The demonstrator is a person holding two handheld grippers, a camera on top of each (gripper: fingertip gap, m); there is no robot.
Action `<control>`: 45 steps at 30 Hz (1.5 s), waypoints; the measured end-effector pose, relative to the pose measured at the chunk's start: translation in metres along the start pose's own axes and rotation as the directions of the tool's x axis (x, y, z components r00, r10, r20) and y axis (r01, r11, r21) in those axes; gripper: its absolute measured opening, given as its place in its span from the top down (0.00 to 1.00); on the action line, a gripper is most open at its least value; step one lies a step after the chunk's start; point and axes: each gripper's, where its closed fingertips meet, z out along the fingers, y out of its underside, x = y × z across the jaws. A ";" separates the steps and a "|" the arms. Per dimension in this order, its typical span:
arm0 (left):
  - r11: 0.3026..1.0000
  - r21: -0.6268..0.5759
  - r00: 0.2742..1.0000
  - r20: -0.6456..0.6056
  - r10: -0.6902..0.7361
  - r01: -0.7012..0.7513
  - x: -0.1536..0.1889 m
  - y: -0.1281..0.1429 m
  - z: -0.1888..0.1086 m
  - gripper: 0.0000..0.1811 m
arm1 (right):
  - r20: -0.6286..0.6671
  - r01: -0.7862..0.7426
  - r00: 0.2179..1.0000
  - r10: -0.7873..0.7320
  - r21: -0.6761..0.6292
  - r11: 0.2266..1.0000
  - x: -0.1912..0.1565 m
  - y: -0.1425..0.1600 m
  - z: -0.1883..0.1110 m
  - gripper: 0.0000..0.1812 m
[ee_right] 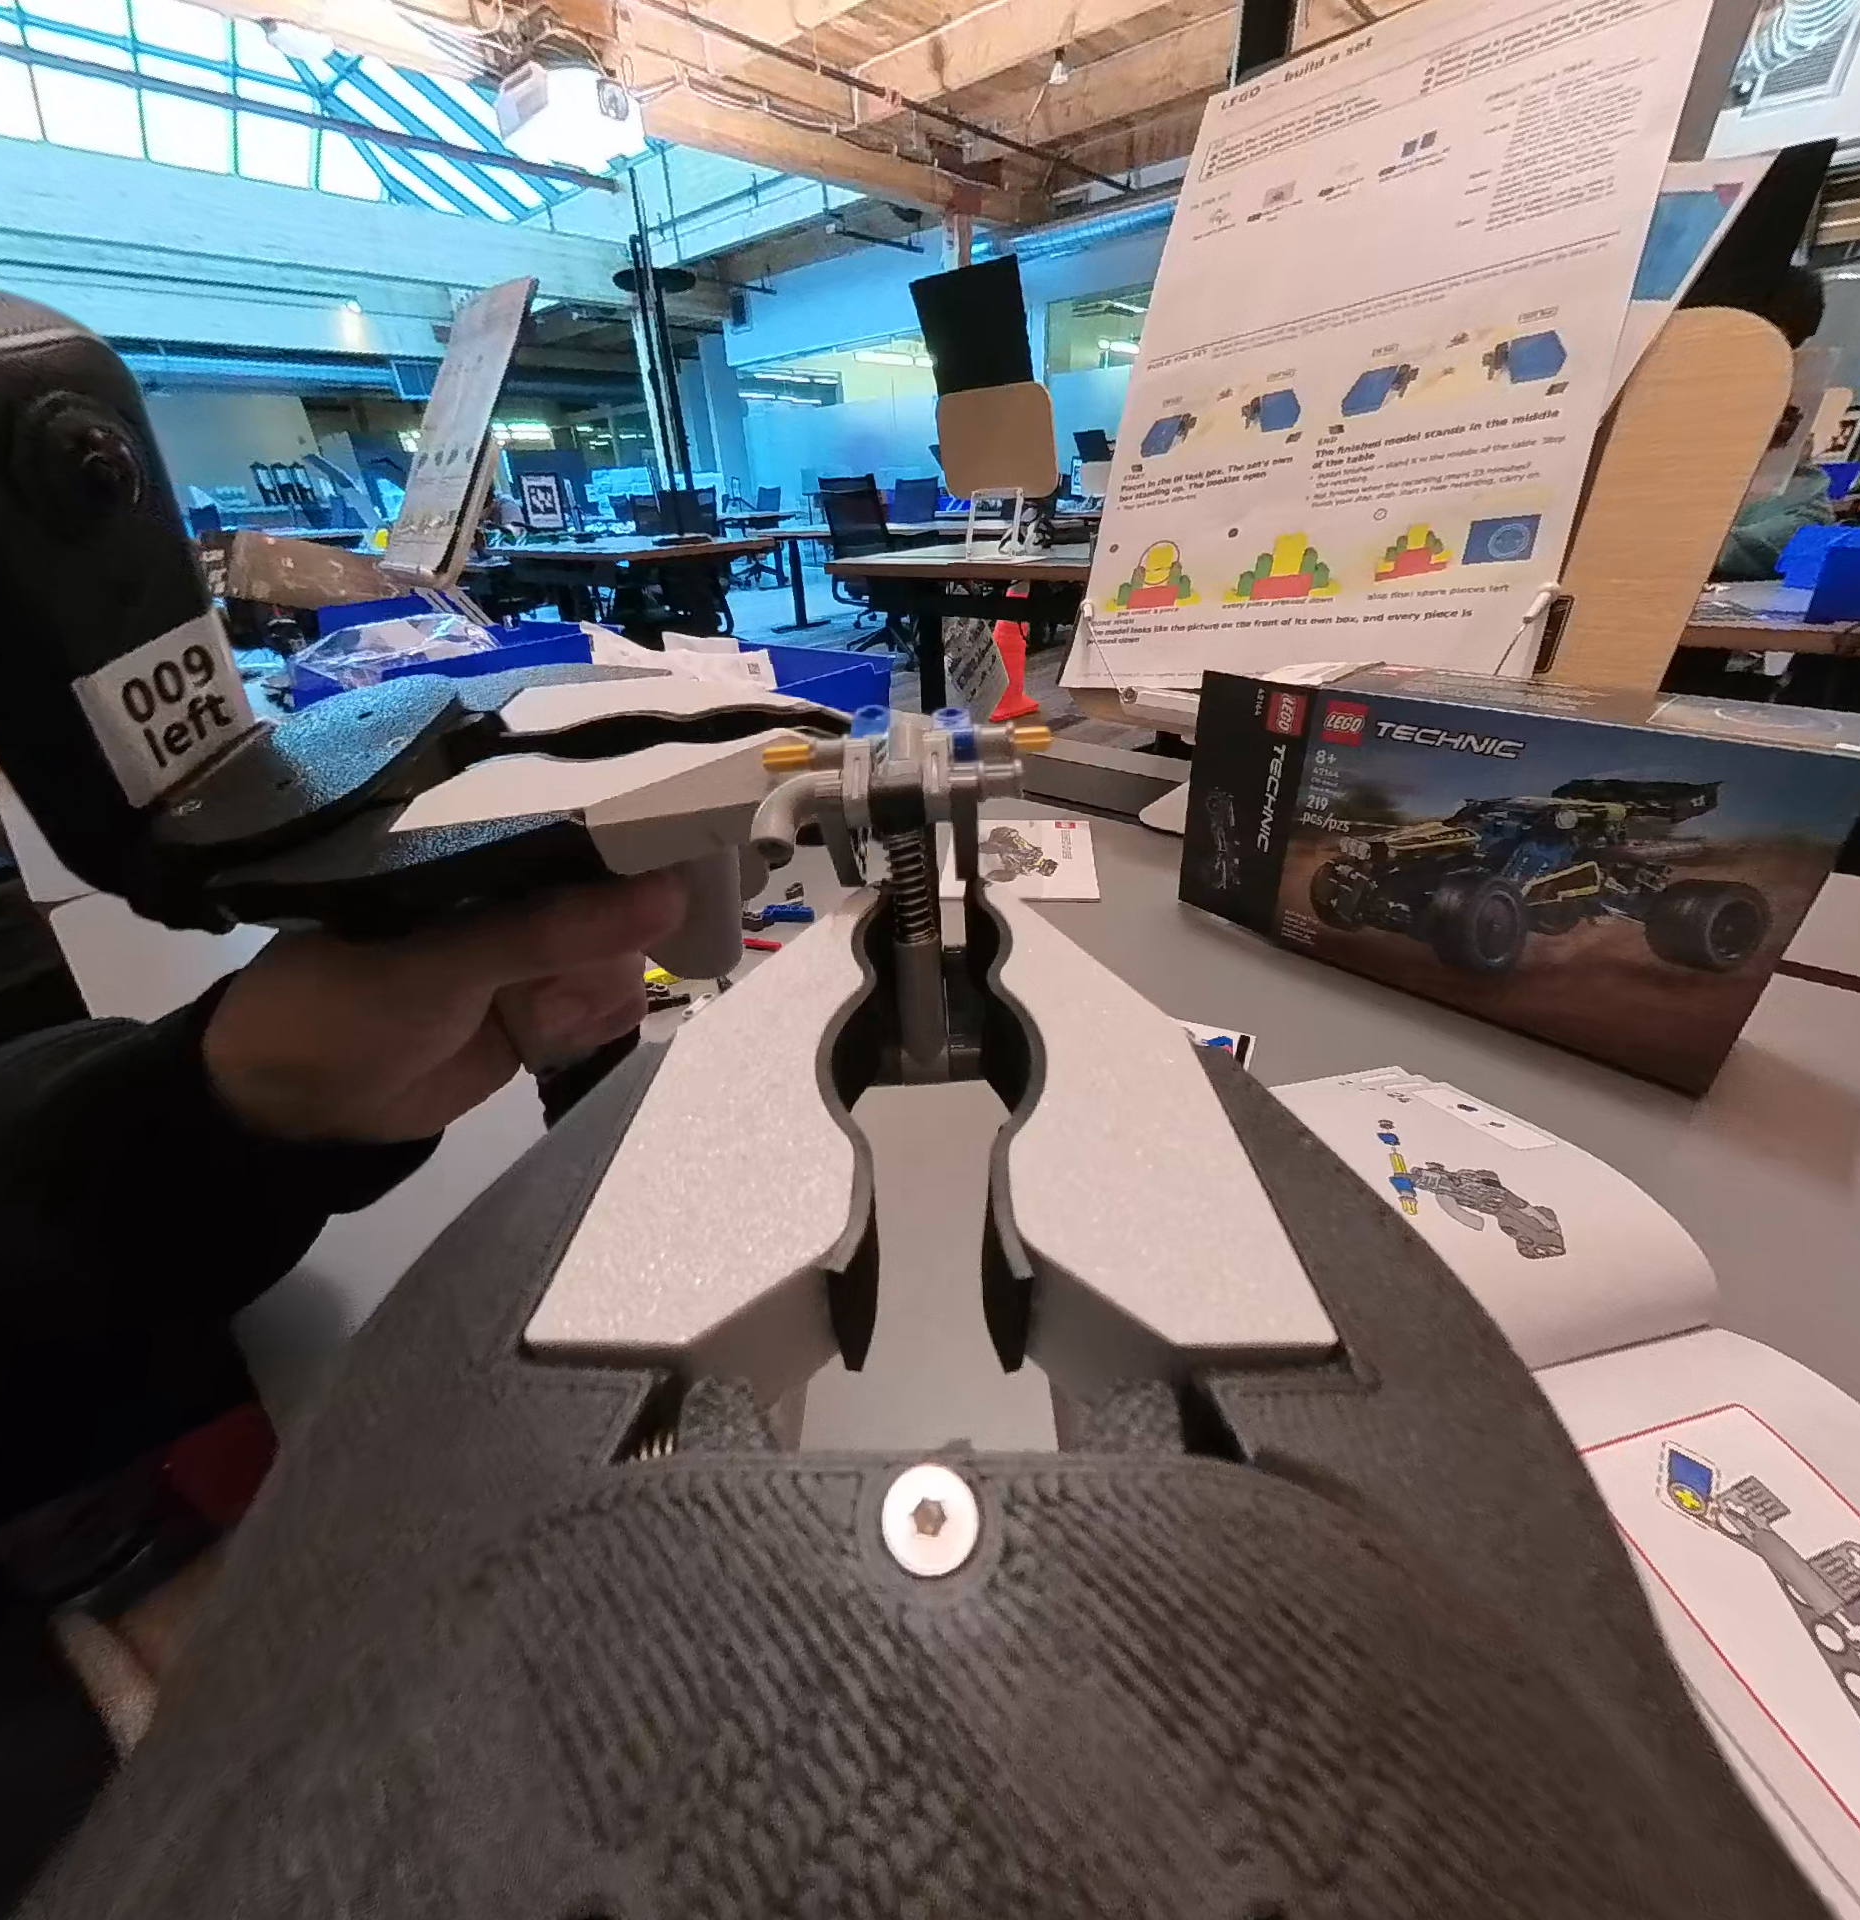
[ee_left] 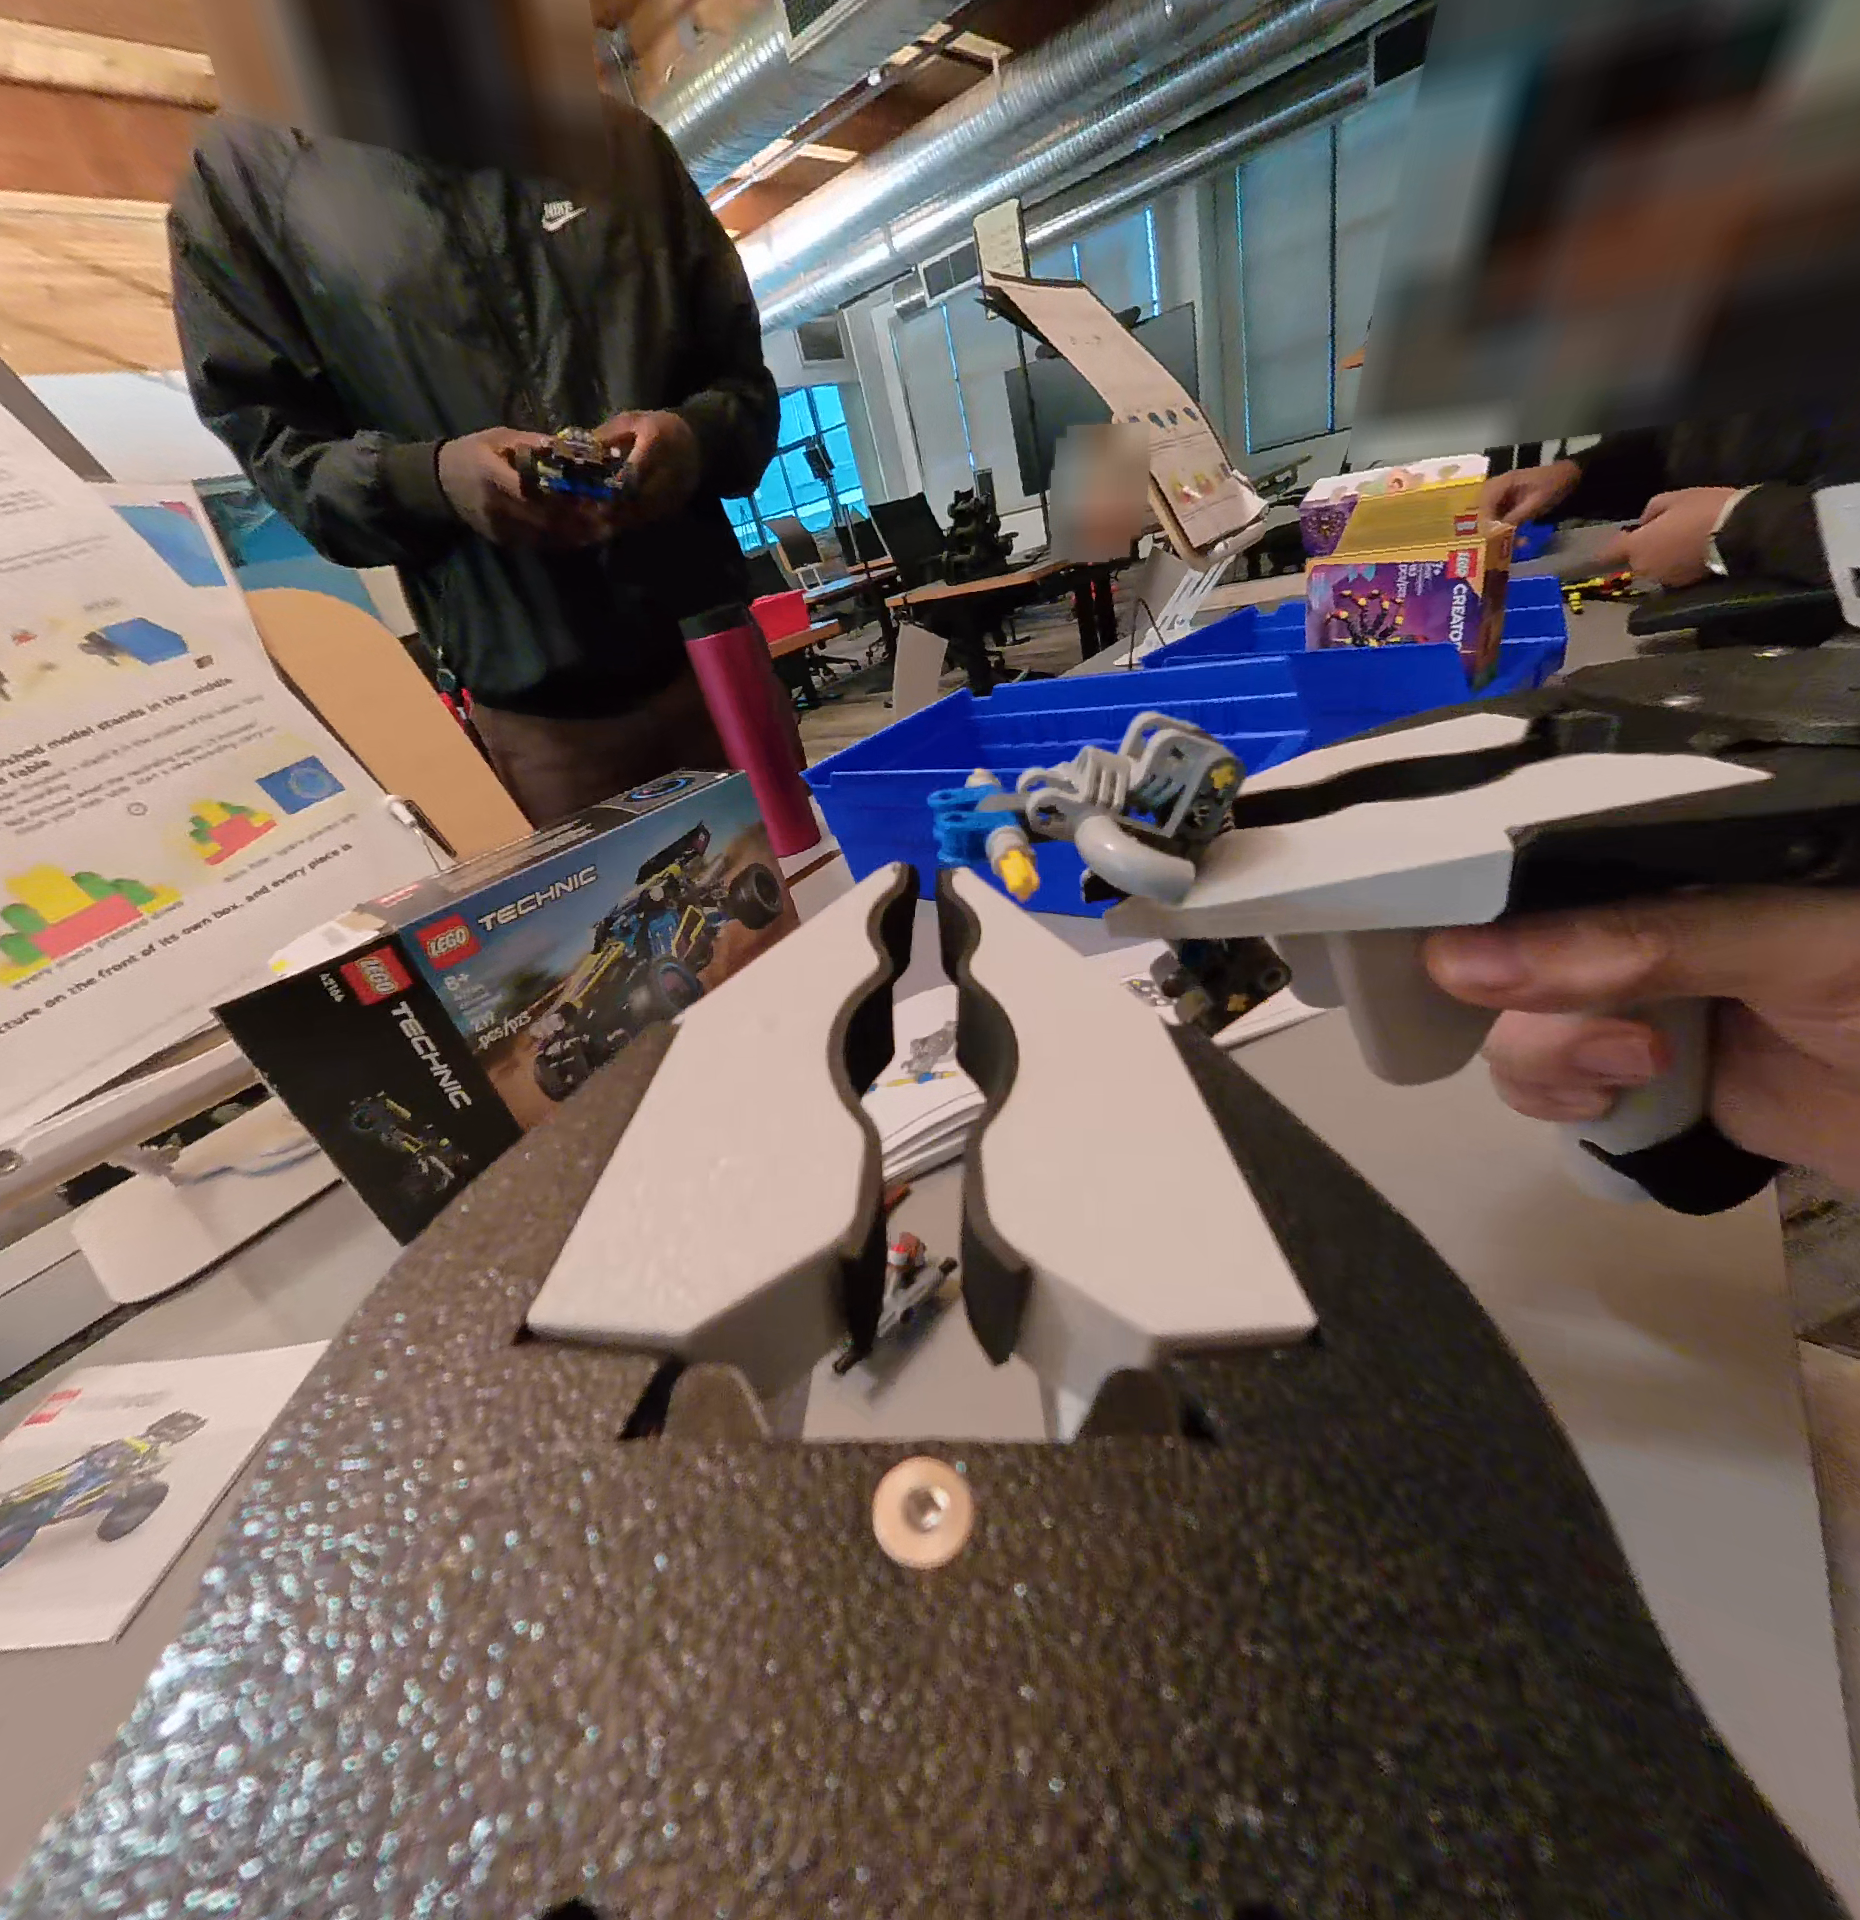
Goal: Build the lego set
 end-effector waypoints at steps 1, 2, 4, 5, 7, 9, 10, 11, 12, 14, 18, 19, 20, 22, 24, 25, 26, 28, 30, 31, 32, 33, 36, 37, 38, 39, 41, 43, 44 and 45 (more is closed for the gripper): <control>1.000 0.001 1.000 -0.002 0.000 0.000 0.000 0.000 0.000 1.00 | -0.002 0.006 1.000 -0.006 -0.001 1.000 0.000 0.000 0.000 0.94; 1.000 0.000 1.000 -0.001 0.004 -0.004 0.000 0.000 0.000 1.00 | -0.003 0.011 1.000 -0.011 -0.003 1.000 0.000 0.001 0.000 0.94; 1.000 -0.012 1.000 -0.005 0.014 -0.014 0.001 0.002 0.001 1.00 | -0.004 0.013 1.000 -0.013 -0.006 1.000 0.000 0.001 0.000 0.94; 1.000 -0.017 1.000 -0.008 0.015 -0.015 0.001 0.003 0.001 1.00 | -0.006 0.013 1.000 -0.013 -0.005 1.000 0.001 0.001 0.000 0.94; 1.000 -0.024 1.000 -0.009 0.015 -0.015 0.001 0.005 0.002 1.00 | -0.008 0.019 1.000 -0.019 -0.008 1.000 0.001 0.001 0.000 0.94; 0.999 -0.027 1.000 -0.010 0.018 -0.018 0.002 0.006 0.002 0.99 | -0.013 0.026 1.000 -0.026 -0.011 1.000 0.002 0.001 0.000 0.94; 0.999 -0.028 1.000 -0.009 0.020 -0.021 0.002 0.006 0.002 1.00 | -0.014 0.028 1.000 -0.028 -0.012 1.000 0.003 0.001 0.000 0.94; 0.999 -0.030 1.000 -0.009 0.023 -0.023 0.002 0.006 0.002 1.00 | -0.015 0.030 0.999 -0.030 -0.015 0.999 0.003 0.002 0.000 0.94; 0.999 -0.032 1.000 -0.010 0.024 -0.025 0.002 0.006 0.002 1.00 | -0.018 0.033 0.999 -0.033 -0.016 0.999 0.004 0.002 -0.001 0.94; 0.999 -0.033 1.000 -0.010 0.023 -0.024 0.002 0.006 0.002 1.00 | -0.019 0.036 0.999 -0.037 -0.017 0.999 0.004 0.002 -0.001 0.94; 0.999 -0.036 1.000 -0.009 0.029 -0.030 0.002 0.006 0.002 1.00 | -0.024 0.055 0.998 -0.056 -0.024 0.998 0.004 0.002 -0.001 0.94; 0.999 -0.036 0.999 -0.008 0.031 -0.031 0.002 0.006 0.002 1.00 | -0.025 0.060 0.998 -0.061 -0.026 0.998 0.004 0.002 -0.001 0.94; 0.999 -0.035 0.999 -0.008 0.031 -0.032 0.002 0.006 0.002 1.00 | -0.025 0.063 0.998 -0.063 -0.026 0.998 0.004 0.002 -0.001 0.94; 0.999 -0.034 0.999 -0.009 0.032 -0.032 0.002 0.006 0.002 1.00 | -0.025 0.069 0.997 -0.070 -0.028 0.997 0.004 0.002 -0.001 0.94; 0.999 -0.036 0.999 -0.009 0.034 -0.035 0.002 0.006 0.002 1.00 | -0.026 0.072 0.997 -0.073 -0.031 0.997 0.004 0.002 -0.001 0.94; 0.999 -0.036 0.999 -0.010 0.033 -0.033 0.002 0.007 0.002 1.00 | -0.026 0.074 0.997 -0.075 -0.031 0.997 0.004 0.002 -0.001 0.94; 0.999 -0.037 0.999 -0.011 0.032 -0.032 0.002 0.007 0.002 1.00 | -0.026 0.075 0.997 -0.076 -0.030 0.997 0.004 0.002 -0.001 0.94; 0.999 -0.039 0.999 -0.012 0.033 -0.033 0.003 0.008 0.002 1.00 | -0.027 0.077 0.997 -0.078 -0.032 0.997 0.005 0.002 -0.001 0.94; 0.999 -0.040 0.999 -0.013 0.034 -0.035 0.003 0.008 0.002 1.00 | -0.028 0.081 0.996 -0.082 -0.034 0.996 0.005 0.002 -0.002 0.94; 0.999 -0.041 0.999 -0.014 0.035 -0.036 0.003 0.008 0.003 1.00 | -0.029 0.084 0.996 -0.085 -0.035 0.996 0.005 0.002 -0.002 0.94; 0.998 -0.043 0.999 -0.014 0.036 -0.037 0.003 0.008 0.003 1.00 | -0.030 0.088 0.996 -0.089 -0.036 0.995 0.005 0.002 -0.002 0.94; 0.998 -0.043 0.999 -0.014 0.038 -0.039 0.003 0.008 0.003 0.99 | -0.030 0.091 0.995 -0.093 -0.038 0.995 0.005 0.002 -0.002 0.94; 0.998 -0.047 0.999 -0.021 0.036 -0.037 0.004 0.010 0.003 1.00 | -0.033 0.095 0.995 -0.097 -0.039 0.995 0.006 0.002 -0.002 0.94; 0.998 -0.047 0.999 -0.022 0.034 -0.035 0.005 0.010 0.004 0.99 | -0.033 0.095 0.995 -0.097 -0.039 0.995 0.006 0.002 -0.002 0.94; 0.998 -0.046 0.999 -0.023 0.034 -0.035 0.005 0.010 0.004 0.99 | -0.033 0.095 0.995 -0.097 -0.038 0.995 0.006 0.002 -0.002 0.94; 0.998 -0.047 0.999 -0.025 0.034 -0.035 0.006 0.010 0.004 0.99 | -0.033 0.096 0.995 -0.097 -0.037 0.995 0.006 0.001 -0.003 0.94; 0.998 -0.048 0.999 -0.024 0.037 -0.038 0.006 0.010 0.004 0.99 | -0.033 0.096 0.995 -0.097 -0.037 0.995 0.006 0.001 -0.003 0.94; 0.998 -0.048 0.999 -0.023 0.040 -0.041 0.006 0.010 0.004 0.99 | -0.032 0.095 0.995 -0.096 -0.036 0.995 0.006 0.001 -0.003 0.94; 0.998 -0.047 0.999 -0.022 0.041 -0.042 0.006 0.010 0.004 0.99 | -0.031 0.093 0.995 -0.095 -0.036 0.995 0.006 0.002 -0.003 0.94; 0.998 -0.047 0.999 -0.021 0.042 -0.043 0.006 0.010 0.004 0.99 | -0.030 0.093 0.995 -0.094 -0.035 0.995 0.006 0.001 -0.003 0.94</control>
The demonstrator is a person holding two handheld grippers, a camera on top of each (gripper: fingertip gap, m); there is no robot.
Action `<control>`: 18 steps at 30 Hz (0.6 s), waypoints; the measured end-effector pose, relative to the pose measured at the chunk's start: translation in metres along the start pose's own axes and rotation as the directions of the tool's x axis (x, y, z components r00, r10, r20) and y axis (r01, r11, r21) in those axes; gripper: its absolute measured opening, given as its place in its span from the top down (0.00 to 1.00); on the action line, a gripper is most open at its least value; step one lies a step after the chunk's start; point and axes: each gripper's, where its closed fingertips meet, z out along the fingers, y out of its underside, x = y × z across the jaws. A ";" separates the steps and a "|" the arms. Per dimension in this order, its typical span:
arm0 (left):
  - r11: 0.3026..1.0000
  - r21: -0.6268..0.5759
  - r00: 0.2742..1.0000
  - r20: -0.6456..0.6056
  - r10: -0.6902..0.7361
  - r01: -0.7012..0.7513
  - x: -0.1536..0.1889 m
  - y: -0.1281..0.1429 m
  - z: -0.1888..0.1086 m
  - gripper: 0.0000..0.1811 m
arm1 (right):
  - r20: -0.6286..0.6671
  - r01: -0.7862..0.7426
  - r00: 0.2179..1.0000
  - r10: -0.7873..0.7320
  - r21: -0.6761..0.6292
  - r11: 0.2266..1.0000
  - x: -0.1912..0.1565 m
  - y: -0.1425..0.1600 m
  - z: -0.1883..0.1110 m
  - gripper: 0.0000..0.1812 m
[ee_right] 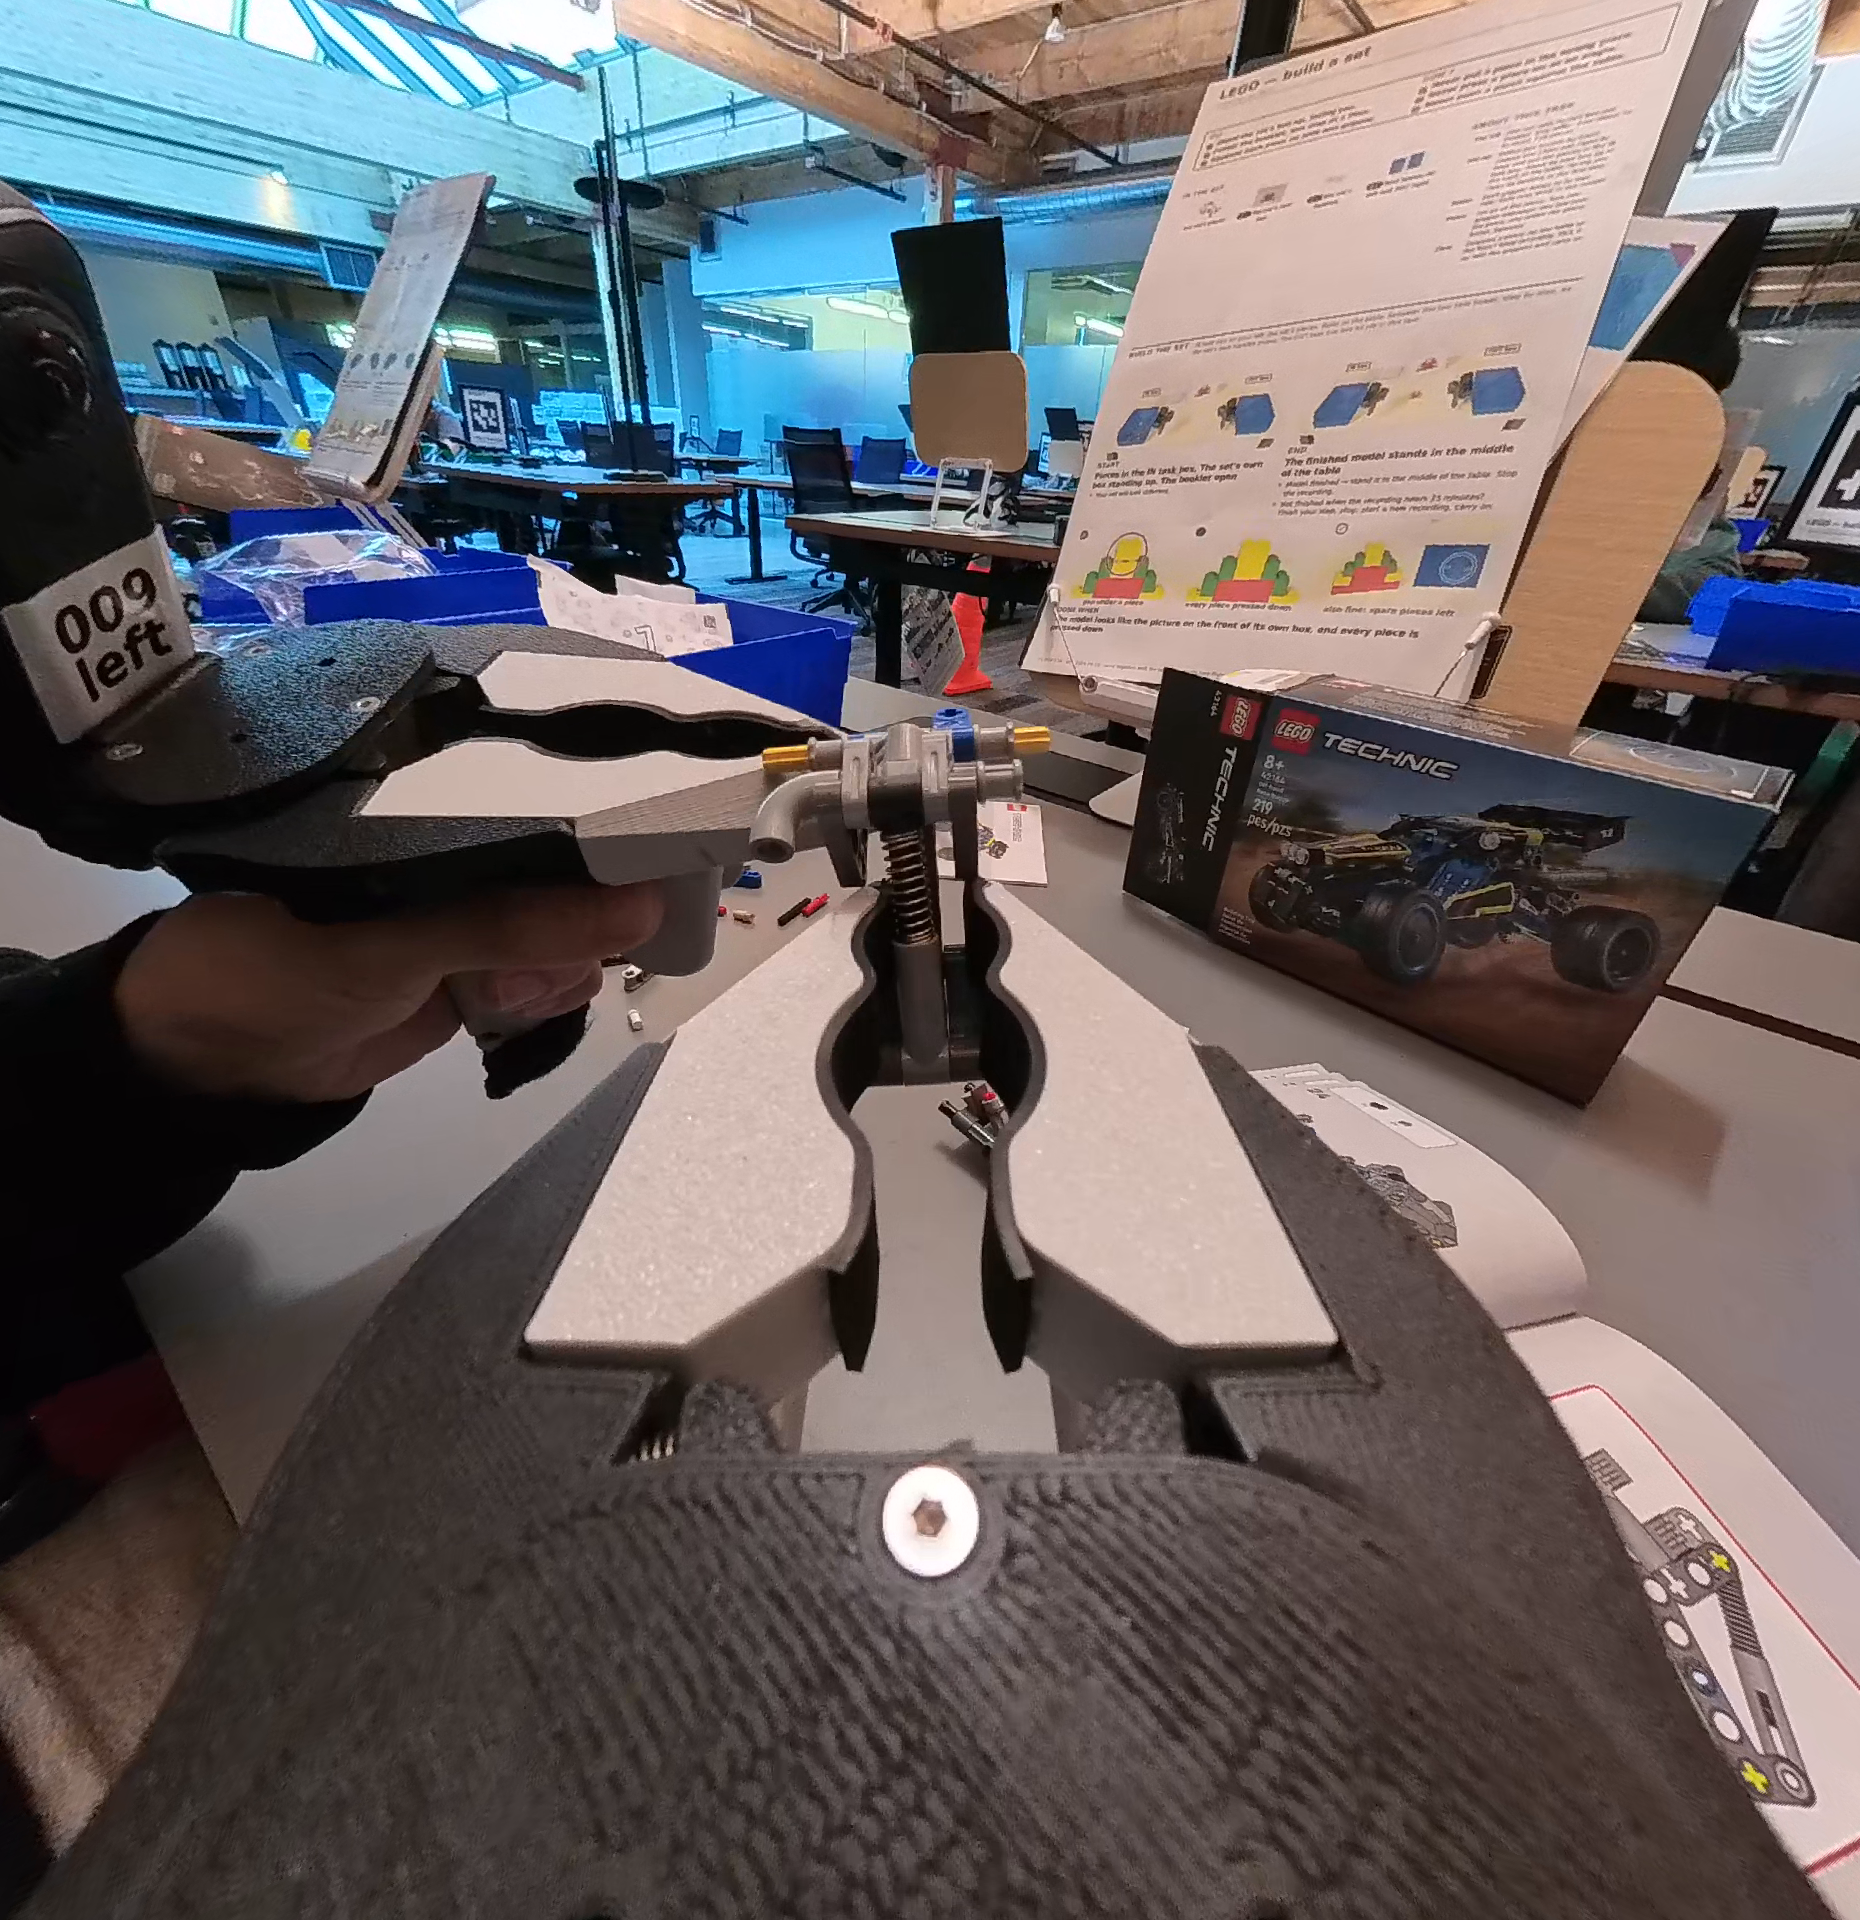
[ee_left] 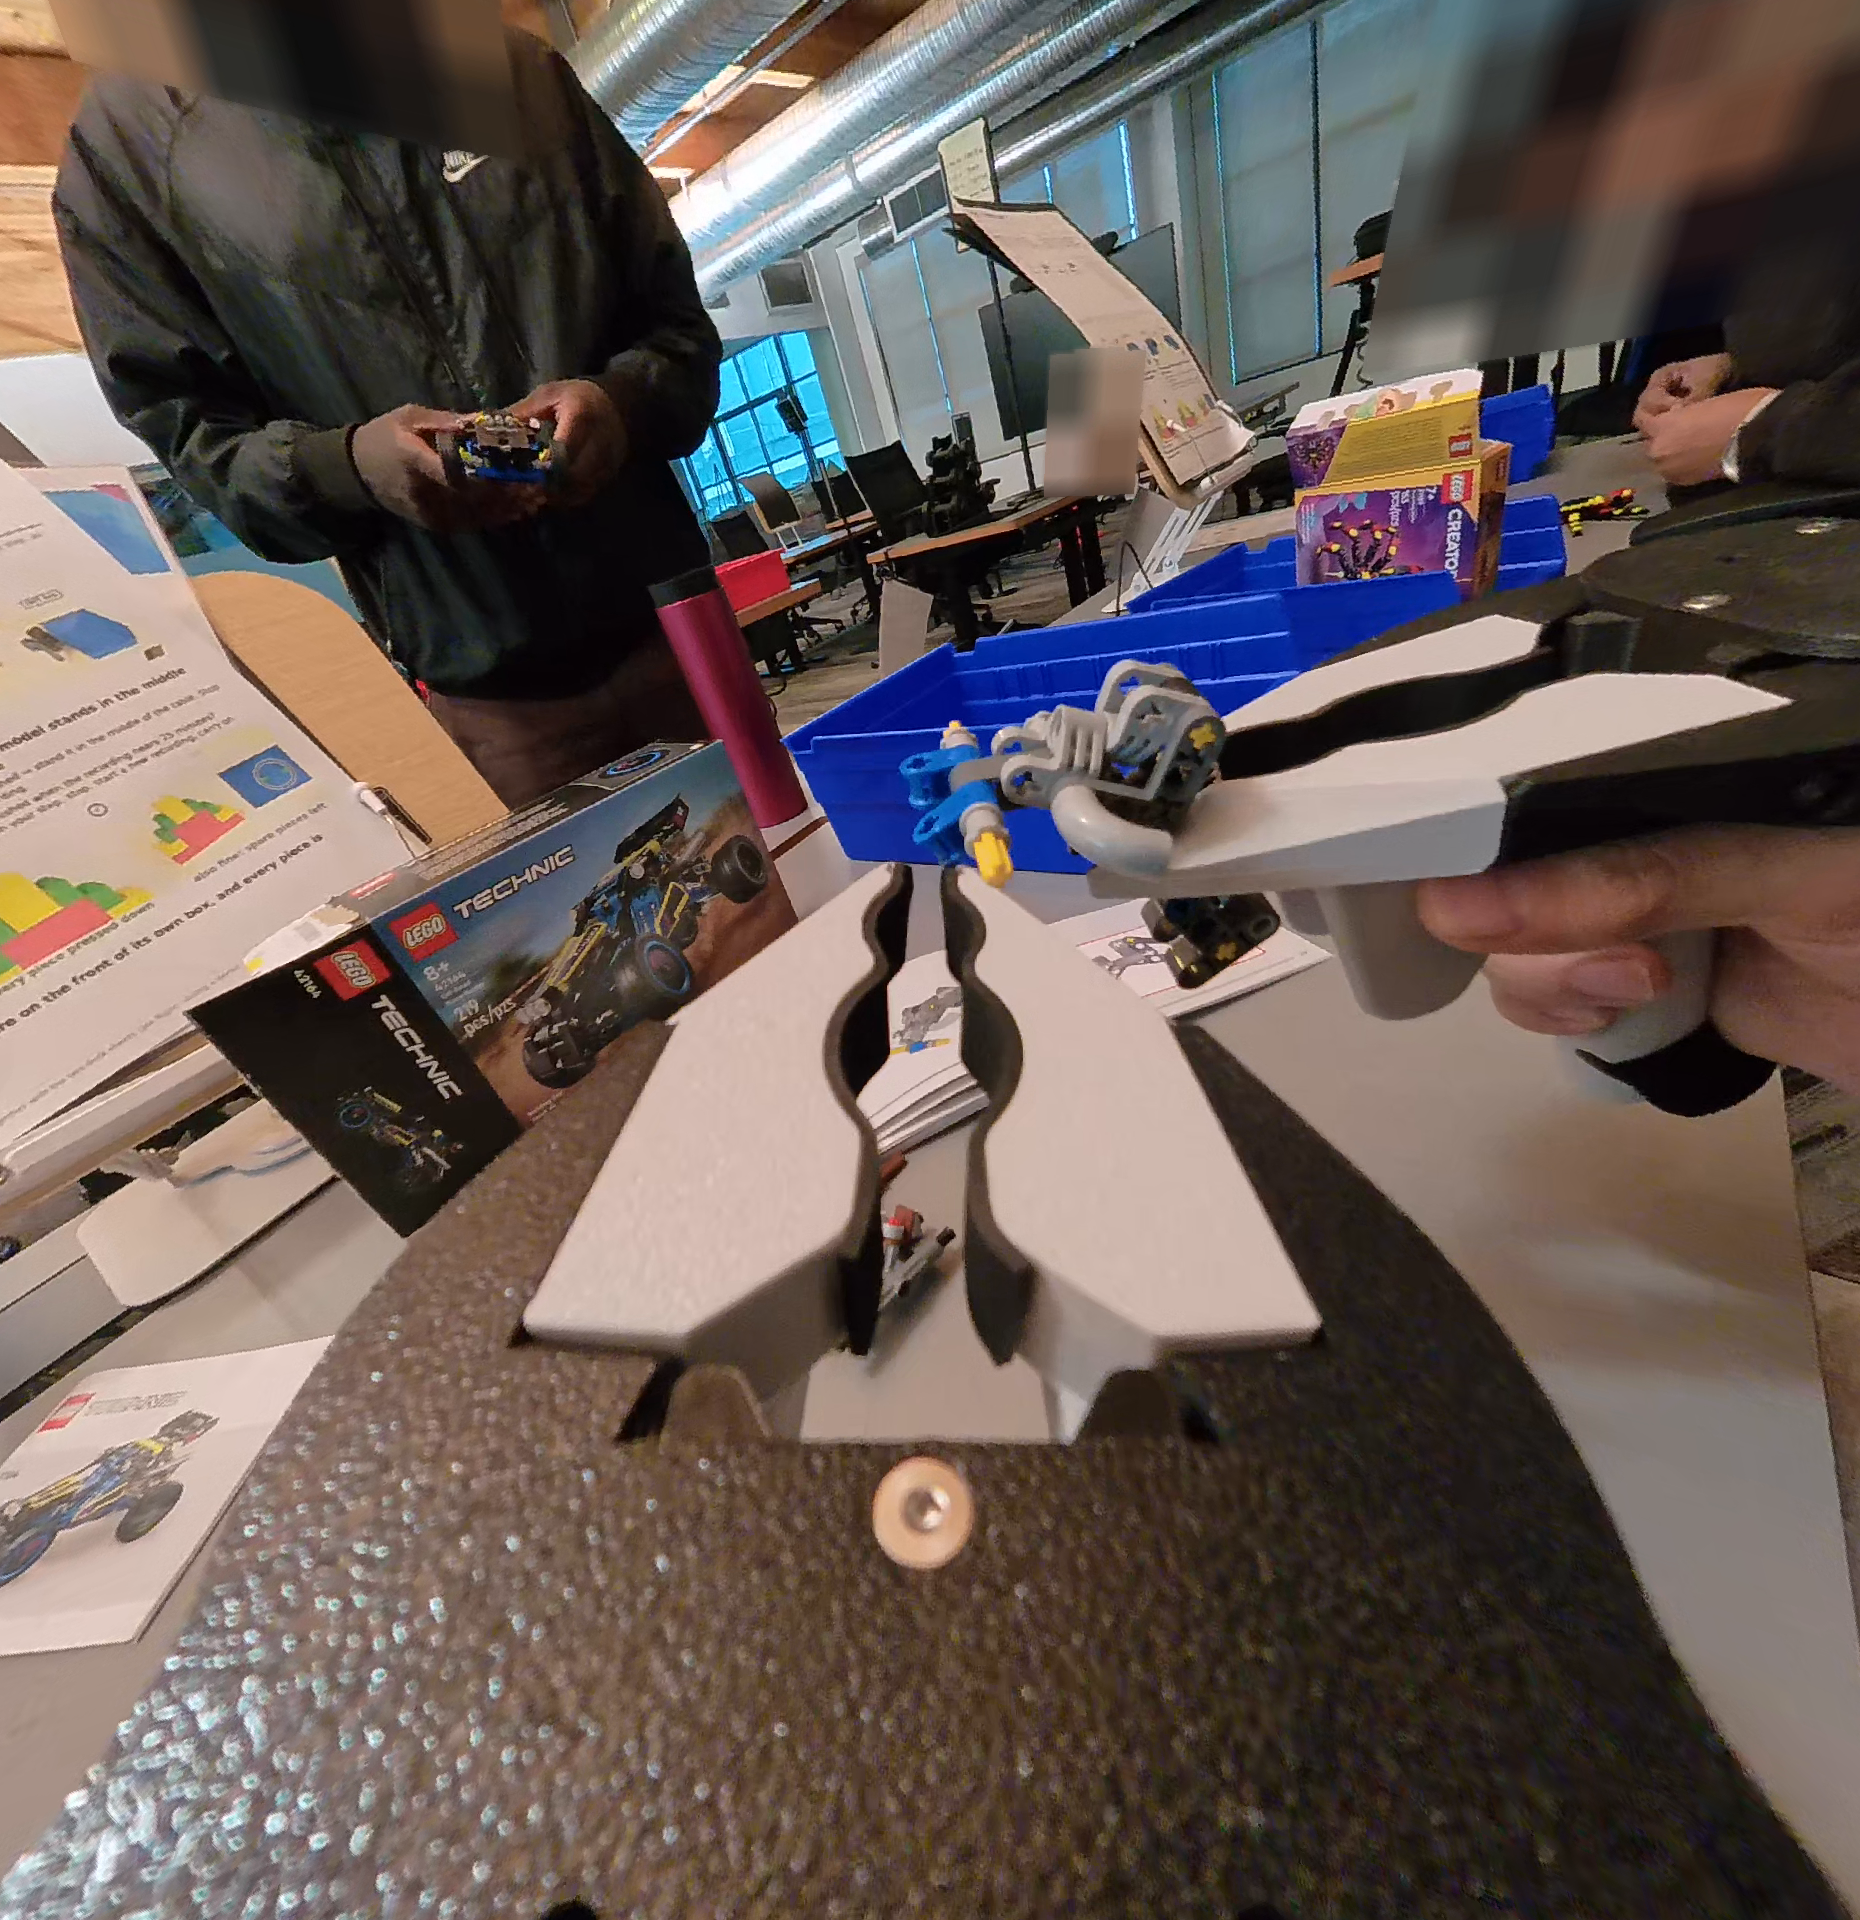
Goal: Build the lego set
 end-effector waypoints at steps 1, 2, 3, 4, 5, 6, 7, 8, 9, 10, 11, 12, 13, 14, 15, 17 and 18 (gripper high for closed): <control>1.000 0.000 1.000 0.001 0.003 -0.003 0.000 0.000 0.000 0.98 | 0.000 0.001 1.000 -0.001 0.000 1.000 0.000 0.000 0.000 0.94; 1.000 0.000 1.000 0.001 0.005 -0.005 0.000 0.000 0.000 0.98 | 0.001 0.002 1.000 -0.002 0.000 1.000 0.000 0.000 0.000 0.94; 1.000 0.001 1.000 0.002 0.005 -0.005 0.000 -0.001 0.000 0.98 | 0.001 0.002 1.000 -0.002 0.001 1.000 0.000 0.000 0.000 0.94; 1.000 0.001 1.000 0.002 0.005 -0.005 0.000 -0.001 0.000 0.98 | 0.002 0.001 1.000 -0.001 0.002 1.000 0.000 -0.001 0.000 0.94; 1.000 0.001 1.000 0.002 0.006 -0.006 0.000 -0.001 0.000 0.98 | 0.002 0.001 1.000 -0.001 0.003 1.000 0.000 -0.001 0.000 0.94; 1.000 0.001 1.000 0.003 0.007 -0.007 0.000 -0.001 0.000 0.98 | 0.002 0.002 1.000 -0.002 0.004 1.000 0.000 -0.001 0.000 0.94; 1.000 0.001 1.000 0.004 0.008 -0.008 0.000 -0.001 0.000 0.98 | 0.002 0.002 1.000 -0.002 0.004 1.000 0.000 0.000 0.000 0.94; 1.000 0.000 1.000 0.004 0.008 -0.008 0.000 -0.001 0.000 0.98 | 0.003 0.002 1.000 -0.002 0.004 1.000 0.000 0.000 0.000 0.94; 1.000 0.000 1.000 0.004 0.007 -0.007 0.000 -0.001 0.000 0.98 | 0.003 0.002 1.000 -0.002 0.004 1.000 0.000 0.000 0.000 0.94; 1.000 0.000 1.000 0.003 0.006 -0.006 0.000 -0.001 0.000 0.98 | 0.002 0.003 1.000 -0.003 0.004 1.000 0.000 0.000 0.000 0.95; 1.000 0.001 1.000 0.002 0.005 -0.005 0.000 -0.001 0.000 0.98 | 0.002 0.005 1.000 -0.005 0.004 1.000 0.000 0.000 0.000 0.95; 1.000 0.002 1.000 0.001 0.004 -0.004 0.000 -0.001 0.000 0.98 | 0.001 0.006 1.000 -0.006 0.004 1.000 0.000 -0.001 0.000 0.94; 1.000 0.002 1.000 0.001 0.004 -0.004 0.000 -0.001 0.000 0.98 | 0.001 0.007 1.000 -0.007 0.005 1.000 0.000 -0.001 0.000 0.94; 1.000 0.002 1.000 0.001 0.003 -0.003 0.000 -0.001 0.000 0.97 | 0.001 0.007 1.000 -0.007 0.006 1.000 0.000 -0.001 0.000 0.94; 1.000 0.003 1.000 0.000 0.003 -0.003 0.000 -0.001 0.000 0.97 | 0.000 0.007 1.000 -0.007 0.007 1.000 0.000 -0.001 0.000 0.94; 1.000 0.003 1.000 -0.001 0.002 -0.002 0.001 -0.001 0.001 0.97 | 0.001 0.004 1.000 -0.004 0.007 1.000 0.000 -0.001 -0.001 0.94; 1.000 0.002 1.000 -0.002 0.002 -0.002 0.001 -0.001 0.001 0.97 | 0.000 0.005 1.000 -0.005 0.007 1.000 0.000 -0.001 -0.001 0.94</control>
